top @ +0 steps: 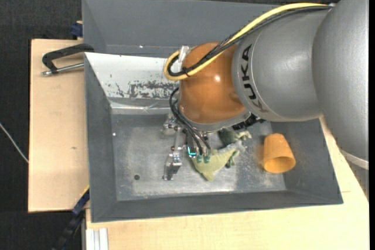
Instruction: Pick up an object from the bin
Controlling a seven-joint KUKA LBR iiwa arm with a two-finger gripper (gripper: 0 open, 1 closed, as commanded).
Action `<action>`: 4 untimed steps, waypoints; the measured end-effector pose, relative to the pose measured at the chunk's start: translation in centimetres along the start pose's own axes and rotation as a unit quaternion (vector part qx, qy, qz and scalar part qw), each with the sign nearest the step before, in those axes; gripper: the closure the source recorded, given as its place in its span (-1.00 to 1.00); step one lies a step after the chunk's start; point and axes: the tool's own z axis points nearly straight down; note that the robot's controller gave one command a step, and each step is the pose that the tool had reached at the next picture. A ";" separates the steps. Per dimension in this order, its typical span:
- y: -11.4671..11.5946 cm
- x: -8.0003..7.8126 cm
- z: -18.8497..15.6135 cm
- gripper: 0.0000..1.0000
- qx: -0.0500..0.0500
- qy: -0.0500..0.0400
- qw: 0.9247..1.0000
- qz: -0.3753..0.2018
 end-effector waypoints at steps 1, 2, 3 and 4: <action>-11.1 -6.2 0.6 -1.00 0.002 -0.008 0.999 -0.036; -14.8 0.2 6.1 -1.00 0.001 -0.001 0.995 -0.098; -14.6 -0.1 5.8 1.00 0.000 -0.004 0.995 -0.099; -13.4 -1.5 -17.6 1.00 0.002 -0.011 0.975 -0.223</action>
Offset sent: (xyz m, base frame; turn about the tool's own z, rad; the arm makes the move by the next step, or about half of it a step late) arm 0.0593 -0.1056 -0.0076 -0.0803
